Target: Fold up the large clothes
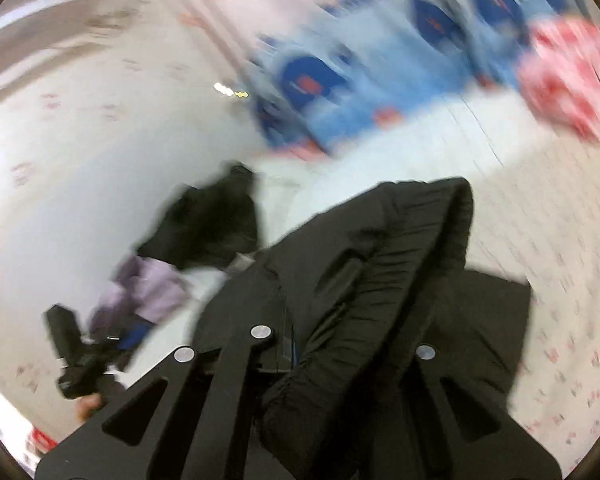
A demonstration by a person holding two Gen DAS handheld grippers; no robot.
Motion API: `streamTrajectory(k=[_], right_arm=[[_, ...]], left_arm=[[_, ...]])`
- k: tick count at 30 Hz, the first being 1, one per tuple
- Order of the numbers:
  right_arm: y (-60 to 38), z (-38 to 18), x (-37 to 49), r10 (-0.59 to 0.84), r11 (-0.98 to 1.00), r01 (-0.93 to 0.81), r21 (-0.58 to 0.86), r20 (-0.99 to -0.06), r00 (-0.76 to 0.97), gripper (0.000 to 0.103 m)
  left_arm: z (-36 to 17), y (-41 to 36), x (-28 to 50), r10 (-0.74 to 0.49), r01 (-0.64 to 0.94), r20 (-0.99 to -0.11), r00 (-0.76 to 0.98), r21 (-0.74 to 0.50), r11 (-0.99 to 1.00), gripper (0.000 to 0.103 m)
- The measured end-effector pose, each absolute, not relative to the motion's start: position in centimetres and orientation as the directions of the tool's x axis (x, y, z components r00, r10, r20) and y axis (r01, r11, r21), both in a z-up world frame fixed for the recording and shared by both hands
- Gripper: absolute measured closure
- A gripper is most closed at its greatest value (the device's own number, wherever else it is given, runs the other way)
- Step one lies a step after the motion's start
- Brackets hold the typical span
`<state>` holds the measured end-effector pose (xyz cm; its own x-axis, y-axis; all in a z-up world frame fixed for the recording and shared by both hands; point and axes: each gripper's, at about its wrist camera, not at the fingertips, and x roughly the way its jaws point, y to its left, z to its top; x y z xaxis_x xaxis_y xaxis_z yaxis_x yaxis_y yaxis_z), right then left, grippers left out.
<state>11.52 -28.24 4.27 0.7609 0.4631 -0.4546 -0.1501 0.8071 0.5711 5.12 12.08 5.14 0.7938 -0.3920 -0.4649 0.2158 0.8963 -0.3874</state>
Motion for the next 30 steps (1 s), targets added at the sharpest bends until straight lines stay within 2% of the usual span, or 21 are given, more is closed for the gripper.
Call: streamTrajectory(k=[2,3,5,6,8,11,13,14,15,16,17,18,20,21,24,26,28,30], right_arm=[[-29.5,-0.5,13.4,0.419,0.826,-0.030,0.563,-0.578,0.700,0.097],[-30.0,-3.8,14.6,0.415,0.830,0.030,0.558,-0.652,0.635,0.097],[-30.3,-7.2,15.2,0.428,0.815,0.084,0.573,-0.694,0.579,0.097],[-30.6,-7.6,15.4,0.441,0.804,0.088,0.588,-0.690,0.574,0.097],[-30.9,-6.3,15.1,0.432,0.809,0.061,0.584,-0.663,0.612,0.097],[-31.1,-3.4,14.5,0.411,0.828,0.009,0.561,-0.617,0.671,0.097],[-31.6,-3.5,14.3,0.402,0.830,0.031,0.558,-0.635,0.659,0.097],[-32.0,-4.7,14.6,0.401,0.826,0.063,0.560,-0.662,0.633,0.097],[-32.2,-5.7,14.9,0.405,0.820,0.092,0.566,-0.685,0.606,0.093],[-32.8,-7.5,15.1,0.435,0.794,0.129,0.594,-0.704,0.562,0.082],[-33.2,-8.7,15.3,0.465,0.764,0.148,0.628,-0.696,0.548,0.079],[-33.6,-9.2,15.4,0.490,0.732,0.168,0.660,-0.682,0.543,0.073],[-34.9,-8.6,15.0,0.472,0.712,0.211,0.670,-0.679,0.563,0.065],[-35.5,-8.0,14.6,0.447,0.713,0.228,0.663,-0.680,0.581,0.057],[-37.5,-5.5,12.8,0.322,0.726,0.279,0.629,-0.669,0.669,0.053],[-36.6,-2.4,11.6,0.227,0.787,0.218,0.577,-0.600,0.767,0.047],[-34.8,-0.5,11.2,0.268,0.814,0.108,0.571,-0.534,0.802,0.043],[-32.7,-0.4,12.0,0.310,0.848,0.038,0.528,-0.554,0.772,0.039]], left_arm=[[2.1,12.1,6.5,-0.363,0.166,-0.548,0.754,-0.375,0.912,0.007],[0.0,11.8,7.7,-0.320,0.121,-0.628,0.710,-0.339,0.933,0.007],[-4.0,11.2,9.8,-0.217,0.044,-0.769,0.601,-0.239,0.970,0.007],[-4.9,11.4,10.5,-0.200,0.029,-0.796,0.571,-0.224,0.974,0.007],[-5.2,11.7,10.6,-0.207,0.009,-0.799,0.565,-0.244,0.970,0.007],[-1.6,11.6,9.5,-0.264,0.077,-0.690,0.675,-0.290,0.954,0.007],[-0.5,10.8,9.1,-0.245,0.111,-0.651,0.719,-0.241,0.964,0.007],[-0.9,10.2,9.2,-0.213,0.119,-0.662,0.719,-0.184,0.976,0.007],[-1.8,9.9,9.8,-0.183,0.113,-0.696,0.695,-0.145,0.983,0.007],[-3.0,9.7,10.5,-0.153,0.107,-0.741,0.654,-0.110,0.988,0.007],[-5.3,9.4,11.4,-0.121,0.107,-0.797,0.592,-0.071,0.992,0.007],[-6.5,9.6,11.7,-0.121,0.107,-0.817,0.564,-0.073,0.992,0.007],[-6.5,10.1,11.9,-0.125,0.086,-0.821,0.557,-0.093,0.992,0.007],[-5.7,10.2,11.9,-0.119,0.081,-0.817,0.565,-0.089,0.993,0.007],[-3.3,10.1,11.2,-0.134,0.102,-0.755,0.642,-0.089,0.991,0.007],[-2.5,9.6,10.9,-0.142,0.124,-0.732,0.667,-0.079,0.989,0.007],[-2.6,8.9,10.9,-0.129,0.147,-0.728,0.673,-0.038,0.988,0.007],[-3.8,8.4,11.4,-0.101,0.158,-0.762,0.639,0.001,0.988,0.007]])
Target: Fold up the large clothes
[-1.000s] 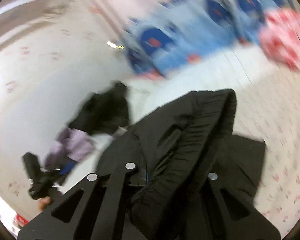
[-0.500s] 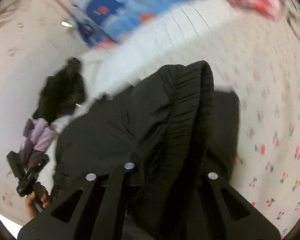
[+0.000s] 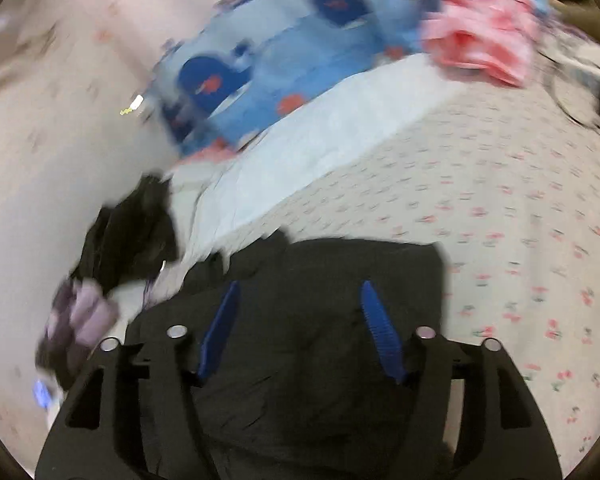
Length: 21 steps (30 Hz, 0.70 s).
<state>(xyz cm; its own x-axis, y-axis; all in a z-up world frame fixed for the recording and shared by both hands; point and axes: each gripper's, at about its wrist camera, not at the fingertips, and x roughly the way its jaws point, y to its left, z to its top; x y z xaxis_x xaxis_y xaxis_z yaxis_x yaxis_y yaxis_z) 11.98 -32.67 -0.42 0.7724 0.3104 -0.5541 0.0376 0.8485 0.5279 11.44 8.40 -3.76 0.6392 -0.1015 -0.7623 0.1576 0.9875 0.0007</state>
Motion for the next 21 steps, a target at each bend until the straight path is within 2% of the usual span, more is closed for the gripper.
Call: streamTrajectory(k=[3,4,5,7,12,14,16,18,21], right_arm=[[-31.4,-3.8,14.2,0.284,0.889,0.094,0.449,-0.699,0.656,0.039],[-31.8,-6.1,15.0,0.285,0.888,0.128,0.441,-0.749,0.599,0.042],[-32.4,-8.0,15.4,0.301,0.878,0.147,0.455,-0.765,0.570,0.044],[-33.0,-9.0,15.6,0.272,0.888,0.171,0.426,-0.788,0.552,0.056],[-32.9,-8.4,15.4,0.223,0.915,0.173,0.363,-0.816,0.533,0.056],[-33.3,-6.7,14.5,0.224,0.909,0.180,0.375,-0.807,0.547,0.051],[-33.4,-3.8,12.5,0.213,0.906,0.172,0.386,-0.769,0.603,0.039],[-34.2,-2.1,10.0,0.182,0.906,0.190,0.379,-0.753,0.632,0.012],[-36.2,-2.1,5.1,0.221,0.886,0.210,0.413,-0.776,0.591,0.010]], left_arm=[[-5.5,8.2,11.2,-0.081,0.155,-0.795,0.602,0.016,0.988,0.007],[-5.9,8.2,11.4,-0.086,0.155,-0.798,0.596,0.009,0.988,0.007],[-6.0,8.3,11.6,-0.104,0.165,-0.803,0.587,-0.007,0.986,0.007],[-6.5,8.0,11.6,-0.115,0.179,-0.801,0.587,-0.010,0.984,0.007],[-6.8,7.6,11.6,-0.102,0.180,-0.809,0.579,0.005,0.984,0.007],[-5.5,8.3,10.8,-0.111,0.191,-0.809,0.578,0.003,0.982,0.007],[-4.0,9.6,9.5,-0.093,0.178,-0.784,0.614,0.023,0.984,0.007],[-2.0,13.0,7.2,-0.068,0.122,-0.762,0.644,0.015,0.992,0.007],[-2.0,18.3,3.7,-0.072,0.077,-0.801,0.595,-0.033,0.996,0.007]])
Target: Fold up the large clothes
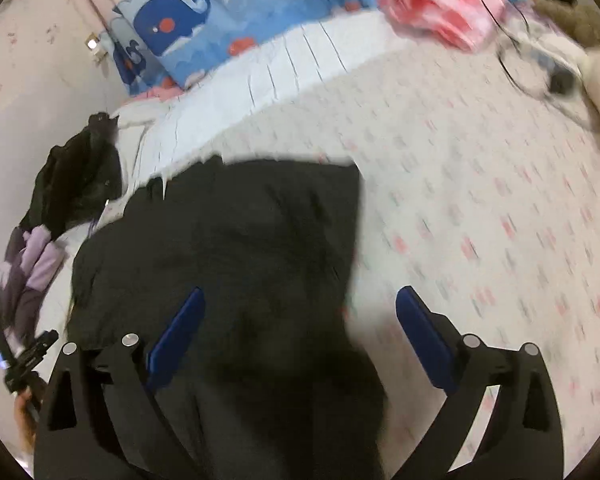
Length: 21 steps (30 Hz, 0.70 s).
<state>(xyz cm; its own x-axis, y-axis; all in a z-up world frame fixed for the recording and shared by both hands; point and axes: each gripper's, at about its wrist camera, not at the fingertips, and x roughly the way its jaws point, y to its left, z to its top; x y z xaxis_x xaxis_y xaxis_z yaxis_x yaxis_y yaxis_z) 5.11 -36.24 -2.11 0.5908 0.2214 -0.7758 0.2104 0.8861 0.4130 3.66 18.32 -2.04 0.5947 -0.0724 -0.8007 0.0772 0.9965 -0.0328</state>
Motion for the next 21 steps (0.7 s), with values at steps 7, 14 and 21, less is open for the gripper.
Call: streamTrajectory(k=[7,14,21], right_arm=[[-37.3,-6.0,-4.0,0.417,0.827,0.230,0.513,-0.835,0.360,0.010],[-33.5,-7.9,-13.1,0.558,0.784,0.175,0.595,-0.800,0.223,0.010],[-30.8,-6.9,-15.7,0.662,0.696,0.078,0.713,-0.680,0.314,0.089]], left_arm=[[-7.6,25.9,-4.6,-0.372,0.081,-0.887,0.274,-0.364,0.928,0.007],[-7.3,24.0,-9.6,-0.461,0.193,-0.878,0.125,-0.434,0.880,0.007],[-6.5,22.9,-11.2,-0.494,0.172,-0.856,0.149,-0.470,0.866,0.053]])
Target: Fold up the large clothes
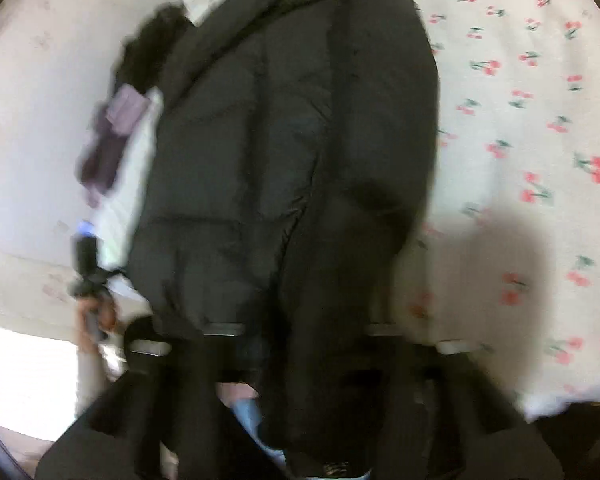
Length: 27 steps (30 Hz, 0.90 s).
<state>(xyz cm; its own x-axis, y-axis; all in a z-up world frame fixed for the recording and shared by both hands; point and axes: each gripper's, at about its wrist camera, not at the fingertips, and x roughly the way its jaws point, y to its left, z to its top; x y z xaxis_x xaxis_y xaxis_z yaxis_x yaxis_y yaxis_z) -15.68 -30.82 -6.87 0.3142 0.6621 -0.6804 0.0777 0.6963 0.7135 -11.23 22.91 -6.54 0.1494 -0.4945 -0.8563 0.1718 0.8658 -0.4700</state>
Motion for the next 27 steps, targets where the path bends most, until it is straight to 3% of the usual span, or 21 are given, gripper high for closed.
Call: streamTrajectory(k=[3,5,12,14,16,18,20,22,23,25,27], right_arm=[[-31.3,-3.8,-14.6,0.704,0.603,0.021,0.797,-0.545,0.456,0.096],[-32.1,-0.3,-14.3,0.701,0.572,-0.028,0.820,-0.471,0.535,0.098],[-37.2,12.9,-16.9,0.682,0.569,-0.207,0.796,-0.316,0.659,0.098],[-38.2,14.3,-19.1,0.688,0.589,-0.233,0.774,-0.328,0.647,0.098],[-38.9,14.1,-21.6,0.700,0.641,-0.248,0.726,-0.421,0.577,0.093],[-39.8,11.4,-24.5,0.666,0.719,-0.208,0.663,-0.574,0.476,0.084],[-42.8,8.9,-26.4,0.533,0.816,-0.064,0.575,-0.704,0.470,0.073],[-45.8,7.9,-26.8,0.459,0.826,0.057,0.561,-0.728,0.510,0.055],[-46.8,8.2,-26.3,0.422,0.827,0.095,0.554,-0.722,0.549,0.052],[-46.4,9.6,-23.6,0.400,0.835,0.069,0.547,-0.687,0.607,0.035],[-44.5,10.8,-19.6,0.415,0.841,0.002,0.541,-0.647,0.640,0.018]], left_arm=[[-3.8,22.9,-11.4,-0.561,0.152,-0.795,0.231,-0.540,0.828,0.079],[-1.3,22.7,-12.2,-0.595,0.170,-0.753,0.281,-0.571,0.803,0.086],[10.2,22.6,-16.7,-0.722,0.327,-0.572,0.389,-0.647,0.688,0.090],[11.0,22.2,-18.5,-0.729,0.357,-0.575,0.373,-0.636,0.684,0.090],[9.8,22.8,-21.5,-0.719,0.400,-0.633,0.287,-0.603,0.690,0.089],[6.6,23.0,-24.0,-0.652,0.432,-0.739,0.171,-0.538,0.724,0.073],[3.6,25.4,-25.2,-0.577,0.375,-0.805,0.142,-0.495,0.784,0.067],[2.6,28.7,-24.9,-0.525,0.268,-0.831,0.182,-0.472,0.840,0.066],[2.7,30.1,-24.2,-0.488,0.209,-0.844,0.223,-0.447,0.870,0.059],[4.3,31.8,-21.7,-0.409,0.117,-0.845,0.344,-0.393,0.912,0.040],[6.7,30.1,-17.9,-0.403,0.146,-0.780,0.479,-0.381,0.913,0.012]])
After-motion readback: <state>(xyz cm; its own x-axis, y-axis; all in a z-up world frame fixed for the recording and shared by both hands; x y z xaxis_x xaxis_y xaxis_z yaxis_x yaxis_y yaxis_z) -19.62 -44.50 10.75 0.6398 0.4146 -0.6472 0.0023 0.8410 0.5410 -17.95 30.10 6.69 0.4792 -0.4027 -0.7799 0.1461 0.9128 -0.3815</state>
